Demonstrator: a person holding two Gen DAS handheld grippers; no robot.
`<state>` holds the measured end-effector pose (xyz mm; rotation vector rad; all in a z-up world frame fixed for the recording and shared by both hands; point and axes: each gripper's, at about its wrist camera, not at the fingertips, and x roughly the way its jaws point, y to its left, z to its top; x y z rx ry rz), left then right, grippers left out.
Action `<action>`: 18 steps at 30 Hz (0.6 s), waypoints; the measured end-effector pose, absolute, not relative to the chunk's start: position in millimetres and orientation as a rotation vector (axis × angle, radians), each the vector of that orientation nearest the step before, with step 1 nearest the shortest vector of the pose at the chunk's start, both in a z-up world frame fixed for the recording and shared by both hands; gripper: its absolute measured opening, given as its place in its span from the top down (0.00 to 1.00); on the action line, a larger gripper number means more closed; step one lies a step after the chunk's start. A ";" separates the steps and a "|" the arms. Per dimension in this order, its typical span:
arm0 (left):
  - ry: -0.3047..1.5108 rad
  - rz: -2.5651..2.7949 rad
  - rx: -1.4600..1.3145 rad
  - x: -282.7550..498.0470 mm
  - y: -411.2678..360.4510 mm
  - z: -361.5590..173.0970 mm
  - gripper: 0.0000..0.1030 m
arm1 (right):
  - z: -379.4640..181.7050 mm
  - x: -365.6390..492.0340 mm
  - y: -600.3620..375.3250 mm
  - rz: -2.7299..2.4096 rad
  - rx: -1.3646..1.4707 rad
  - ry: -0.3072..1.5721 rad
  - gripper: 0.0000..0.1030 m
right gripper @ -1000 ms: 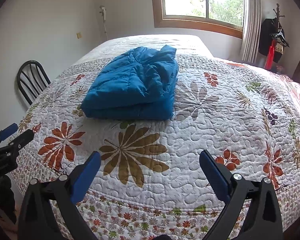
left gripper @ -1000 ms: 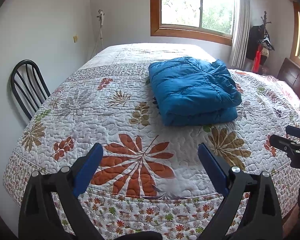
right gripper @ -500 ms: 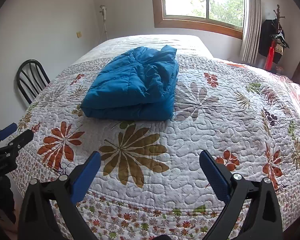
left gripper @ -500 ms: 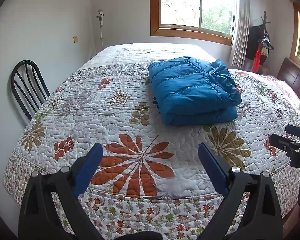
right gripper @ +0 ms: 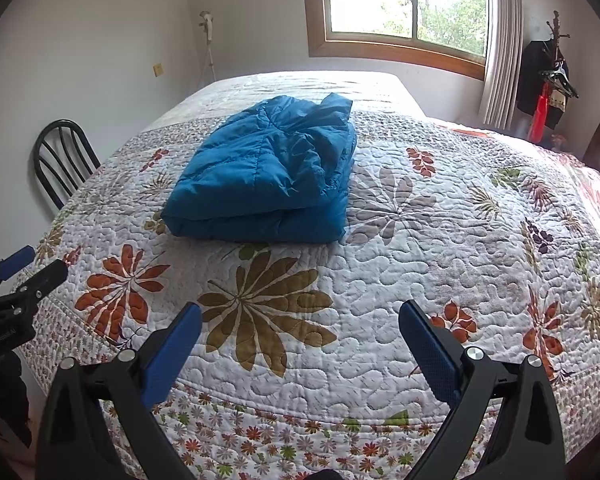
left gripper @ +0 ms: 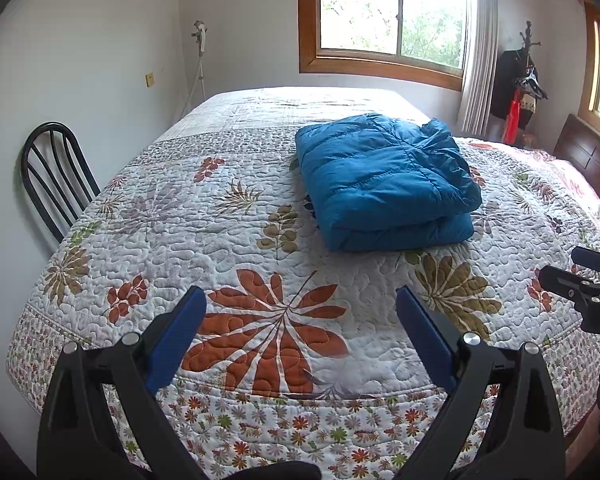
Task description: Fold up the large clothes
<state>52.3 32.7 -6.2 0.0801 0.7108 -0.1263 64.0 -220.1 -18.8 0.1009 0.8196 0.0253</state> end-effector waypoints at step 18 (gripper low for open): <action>0.707 -0.128 0.073 54.7 35.5 -5.6 0.07 | -19.2 65.8 -220.9 0.028 0.094 0.825 0.04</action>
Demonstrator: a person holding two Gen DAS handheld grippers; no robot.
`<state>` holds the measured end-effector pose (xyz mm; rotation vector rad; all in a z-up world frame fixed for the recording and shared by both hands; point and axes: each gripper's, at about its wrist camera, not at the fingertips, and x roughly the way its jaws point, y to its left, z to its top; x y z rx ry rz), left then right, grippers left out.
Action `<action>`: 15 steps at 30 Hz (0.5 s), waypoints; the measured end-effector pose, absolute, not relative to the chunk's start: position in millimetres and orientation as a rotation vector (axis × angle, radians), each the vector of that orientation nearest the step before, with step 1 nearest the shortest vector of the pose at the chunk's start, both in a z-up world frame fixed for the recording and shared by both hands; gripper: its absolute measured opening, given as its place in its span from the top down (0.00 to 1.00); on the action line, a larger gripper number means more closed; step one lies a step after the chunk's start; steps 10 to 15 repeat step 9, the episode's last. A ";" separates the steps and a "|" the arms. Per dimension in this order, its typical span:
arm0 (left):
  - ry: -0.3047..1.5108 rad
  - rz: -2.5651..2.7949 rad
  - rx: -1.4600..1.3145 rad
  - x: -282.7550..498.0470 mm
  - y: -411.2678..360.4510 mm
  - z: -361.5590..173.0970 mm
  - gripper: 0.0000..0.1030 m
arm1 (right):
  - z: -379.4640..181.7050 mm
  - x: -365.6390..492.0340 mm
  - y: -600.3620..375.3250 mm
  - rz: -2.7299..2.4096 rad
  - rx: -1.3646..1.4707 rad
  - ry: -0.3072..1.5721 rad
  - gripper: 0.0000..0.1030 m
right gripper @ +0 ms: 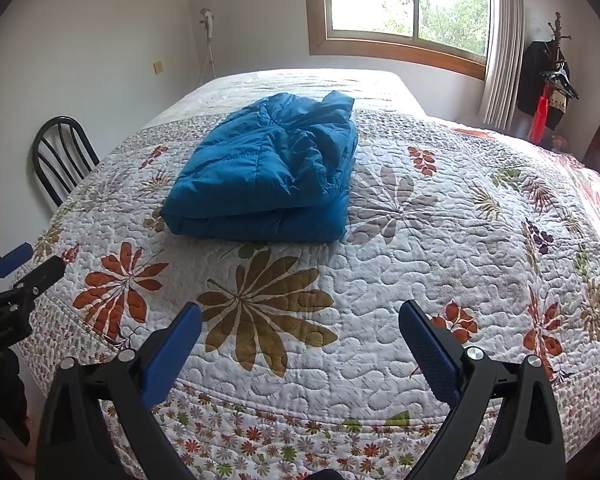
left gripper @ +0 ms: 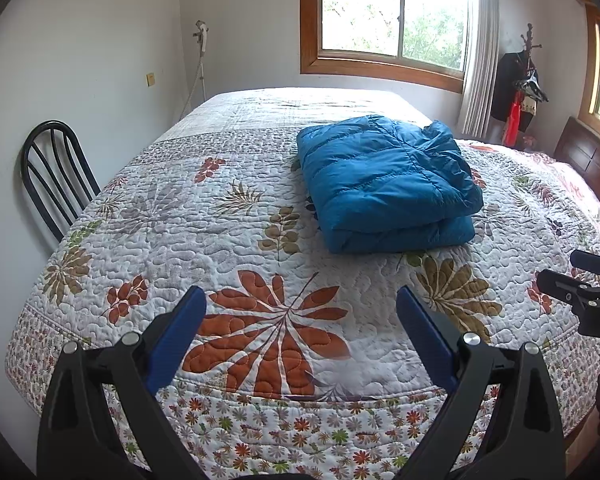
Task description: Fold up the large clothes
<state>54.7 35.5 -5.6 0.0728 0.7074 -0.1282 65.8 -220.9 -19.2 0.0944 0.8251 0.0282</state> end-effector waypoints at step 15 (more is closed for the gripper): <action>0.707 -0.129 0.072 54.5 36.1 -6.1 0.07 | -19.9 66.4 -221.1 0.032 0.092 0.825 0.04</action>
